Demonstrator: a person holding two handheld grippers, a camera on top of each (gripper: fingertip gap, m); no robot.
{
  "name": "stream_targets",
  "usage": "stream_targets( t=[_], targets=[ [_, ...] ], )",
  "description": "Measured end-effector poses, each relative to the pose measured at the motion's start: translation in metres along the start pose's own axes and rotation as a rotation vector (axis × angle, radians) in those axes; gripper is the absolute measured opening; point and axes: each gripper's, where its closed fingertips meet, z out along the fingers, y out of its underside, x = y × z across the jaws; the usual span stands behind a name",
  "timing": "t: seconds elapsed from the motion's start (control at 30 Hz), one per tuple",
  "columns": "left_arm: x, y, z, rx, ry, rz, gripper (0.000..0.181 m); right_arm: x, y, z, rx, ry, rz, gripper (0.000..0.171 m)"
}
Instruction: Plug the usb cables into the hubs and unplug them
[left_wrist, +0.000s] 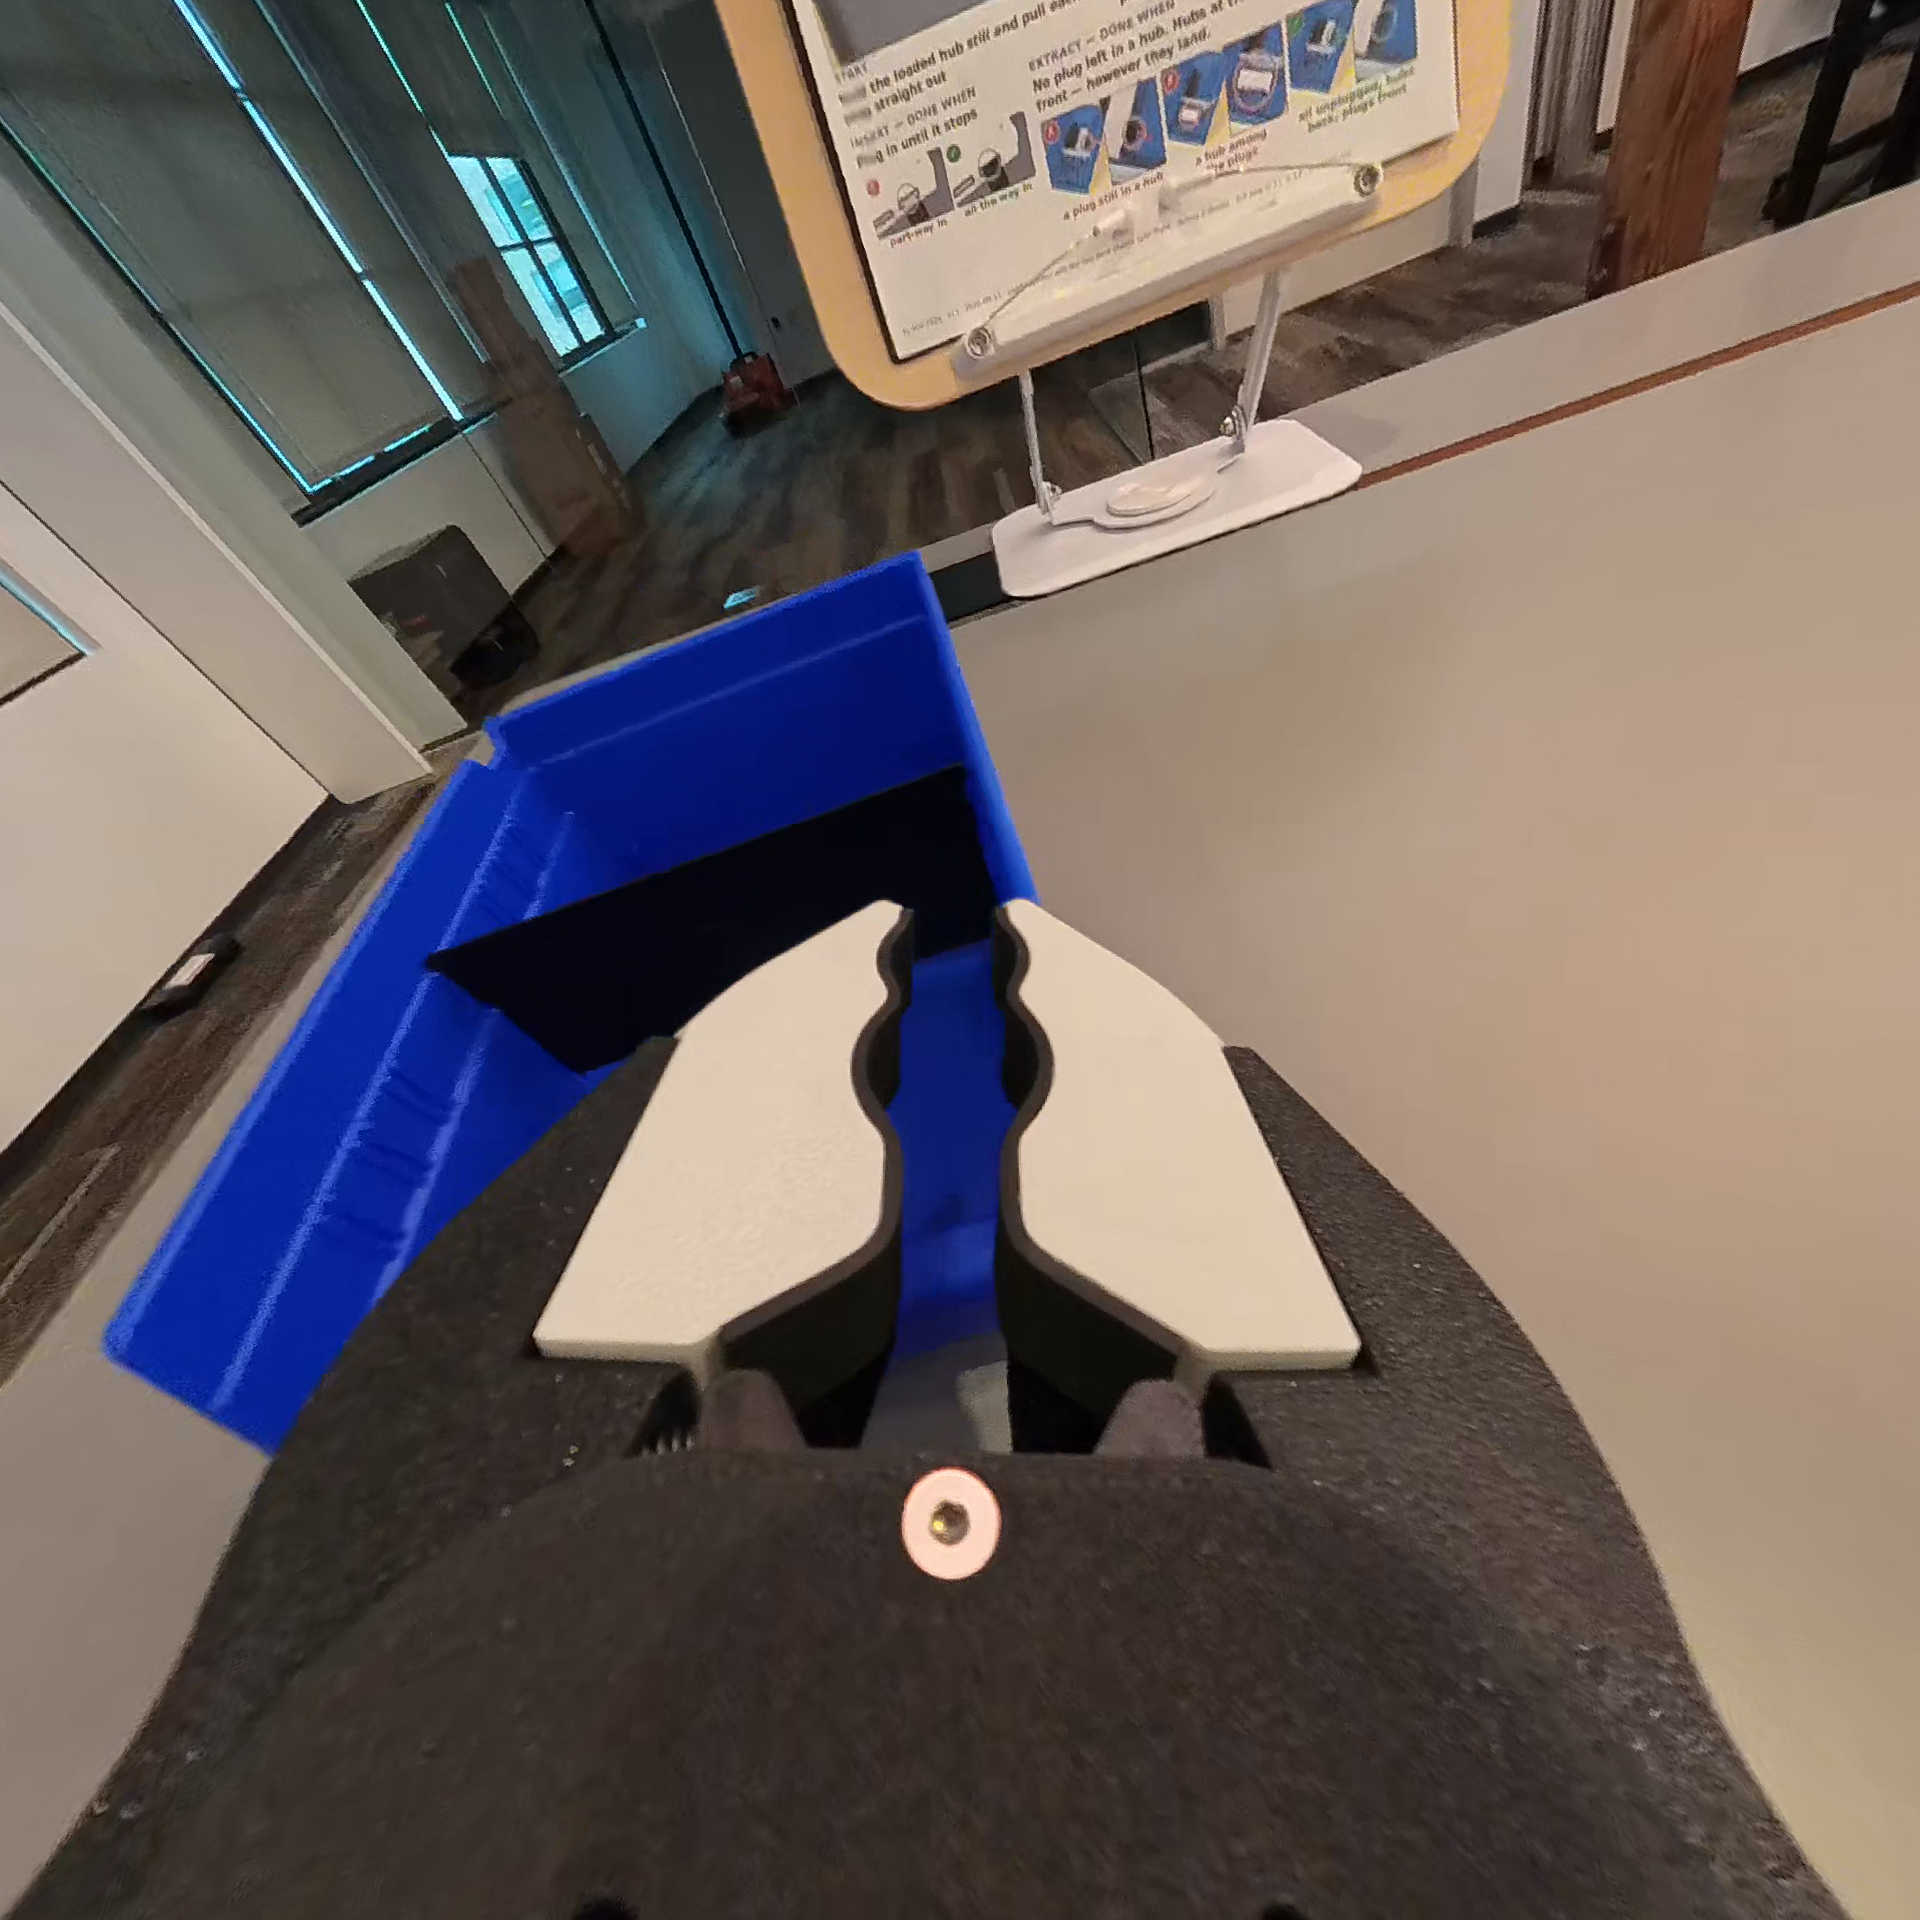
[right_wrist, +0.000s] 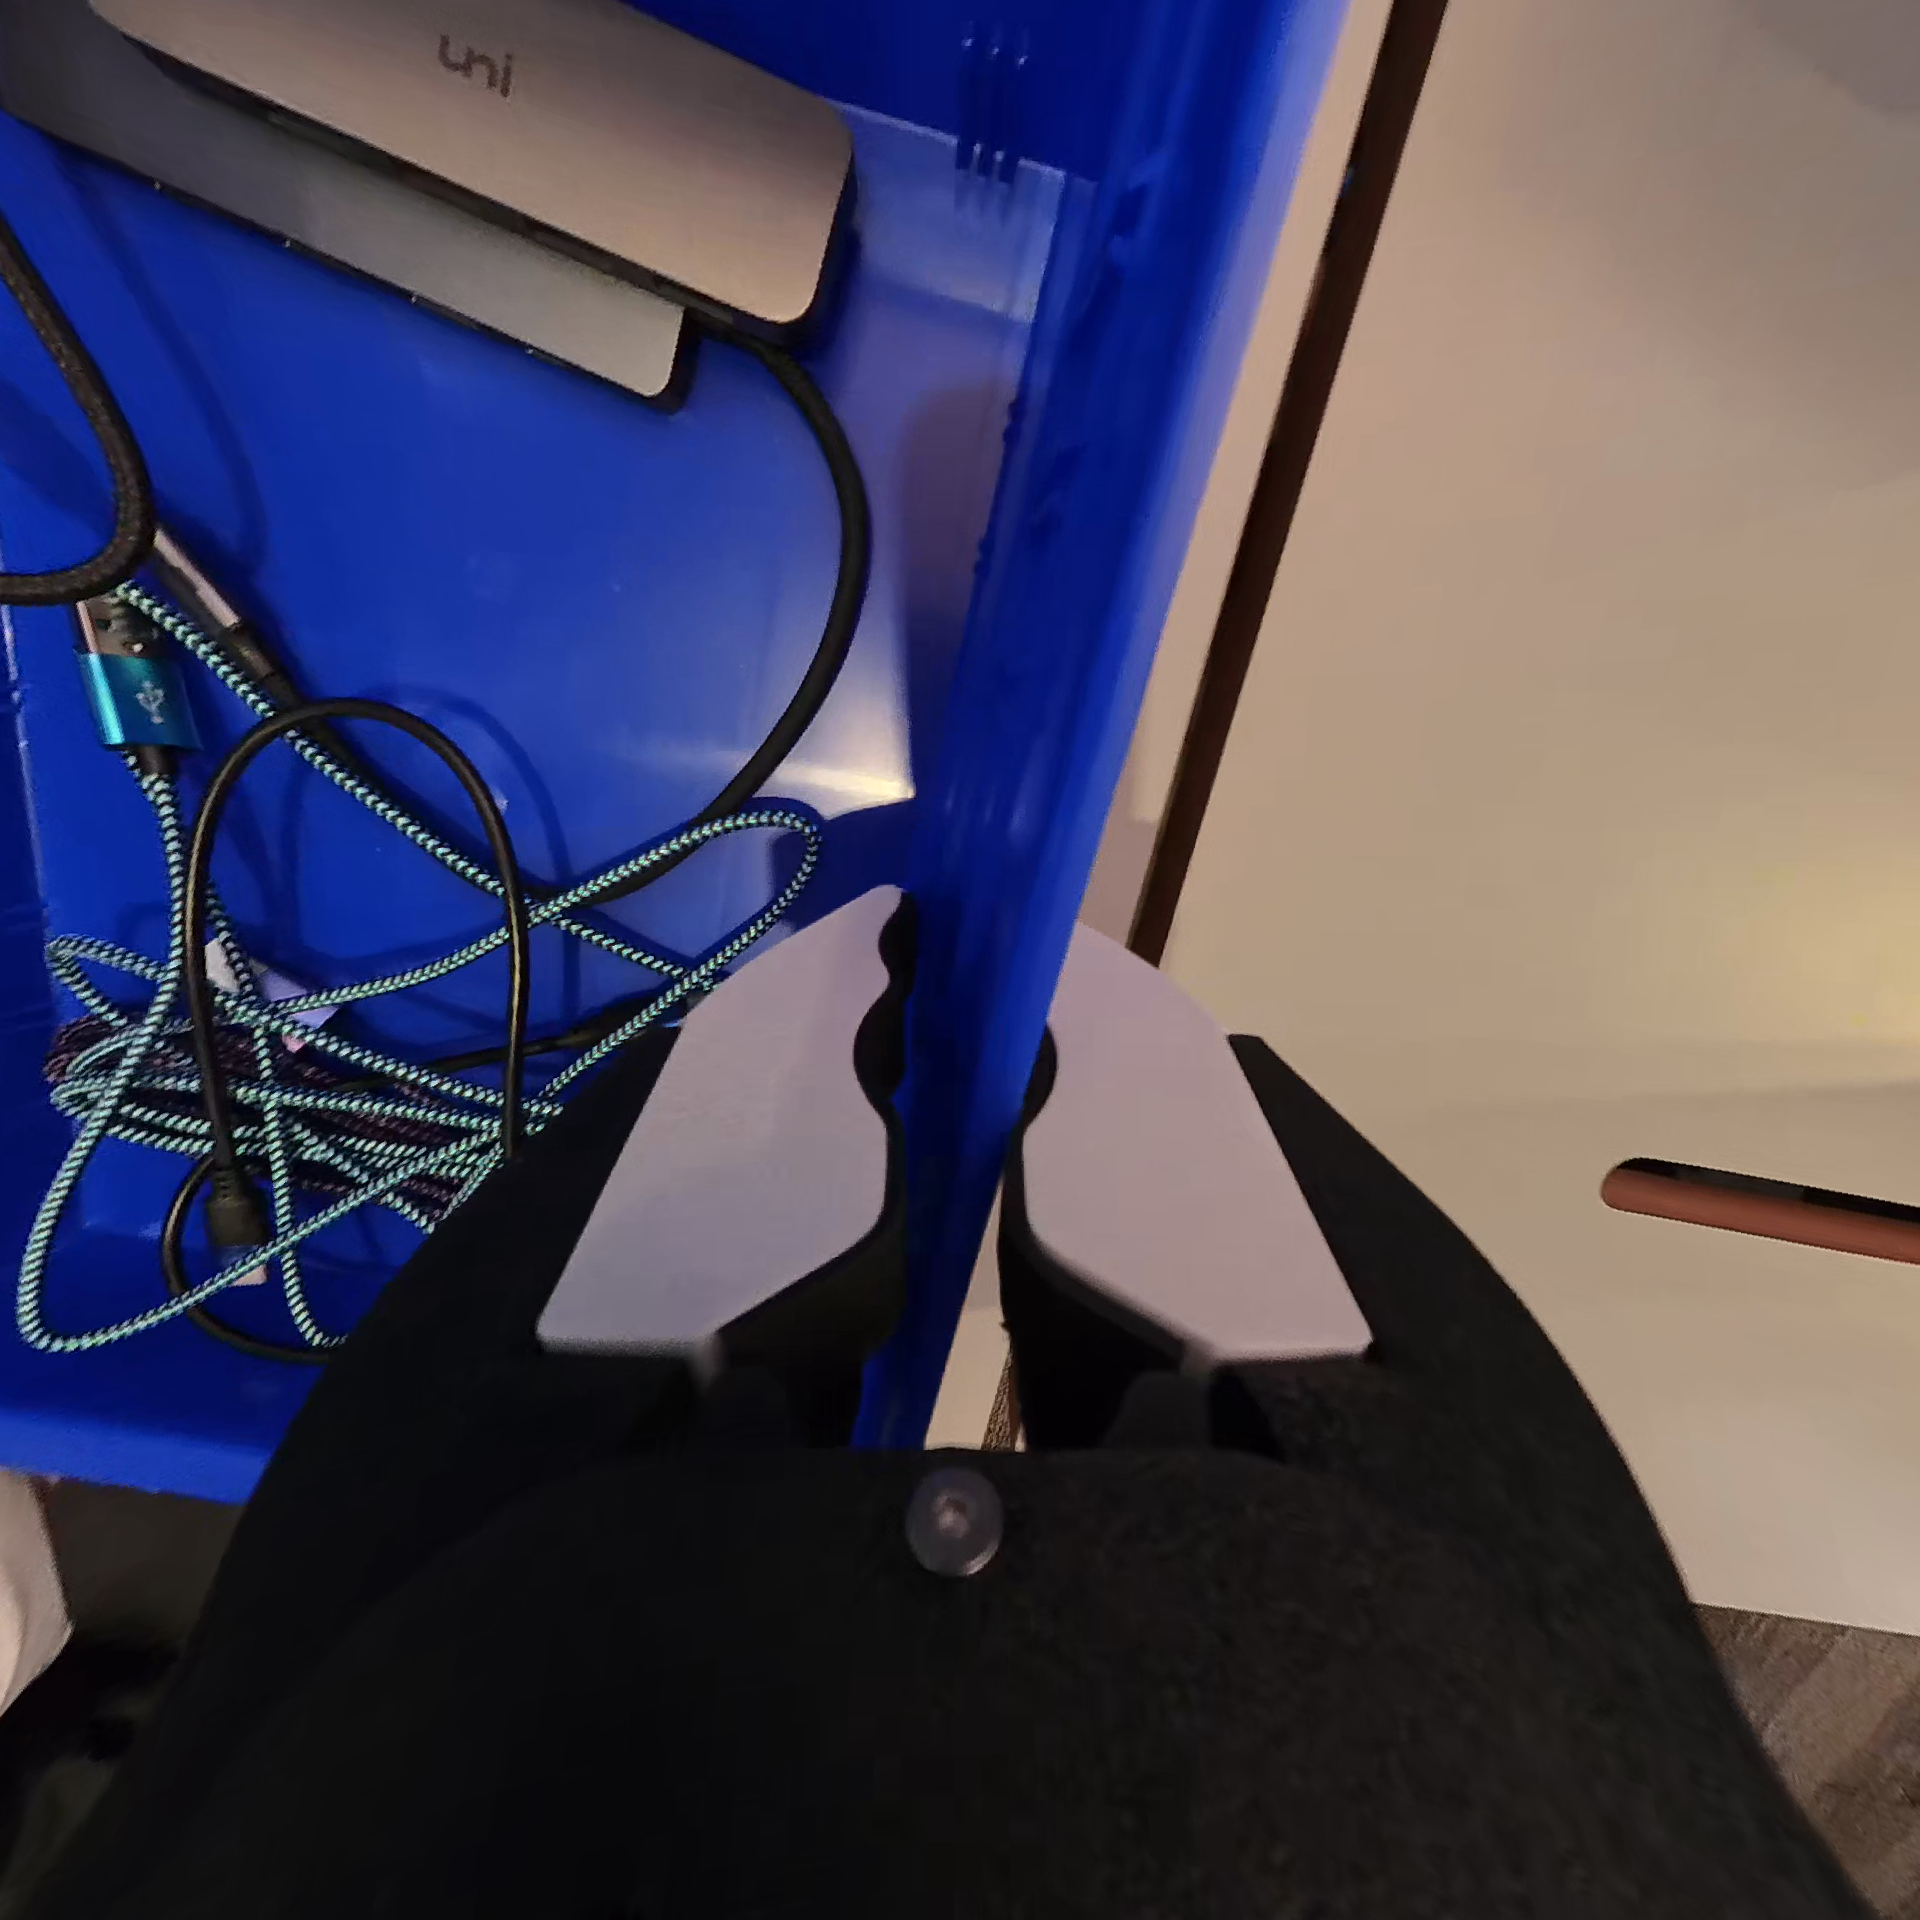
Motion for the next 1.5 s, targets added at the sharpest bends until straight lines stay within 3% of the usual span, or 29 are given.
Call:
stream_targets(
  t=[0.13,0.33,0.47,0.53,0.77,0.93,1.03,1.13,1.5],
  targets=[
    [-0.034,-0.003,-0.014,-0.010,-0.062,0.023,0.011,-0.005,0.000,0.000,-0.001,-0.086,0.065,0.008],
    [-0.133,0.002,-0.034,-0.020,-0.222,-0.041,0.012,-0.005,0.000,0.000,-0.012,-0.083,0.104,0.006],
    [-0.181,0.024,-0.017,-0.059,-0.200,-0.166,0.016,-0.005,0.000,0.000,-0.020,-0.099,0.160,0.006],
    [-0.193,0.038,-0.004,-0.083,-0.174,-0.219,0.030,-0.007,0.001,0.000,-0.029,-0.112,0.193,0.005],
    [-0.182,0.082,0.030,-0.261,-0.017,-0.246,0.037,-0.014,0.003,-0.002,-0.041,-0.132,0.258,0.005],
    [-0.171,0.104,0.039,-0.349,-0.006,-0.234,0.024,-0.019,0.006,-0.002,-0.036,-0.143,0.296,0.005],
    [-0.174,0.104,0.040,-0.320,-0.012,-0.228,0.013,-0.021,0.007,-0.003,-0.032,-0.158,0.323,0.005],
    [-0.165,0.099,0.040,-0.286,0.096,-0.326,0.005,-0.023,0.010,-0.003,-0.032,-0.169,0.339,0.006],
    [-0.137,0.090,0.043,-0.277,0.134,-0.209,0.006,-0.034,0.006,-0.014,-0.007,-0.160,0.341,0.006]
  ],
)
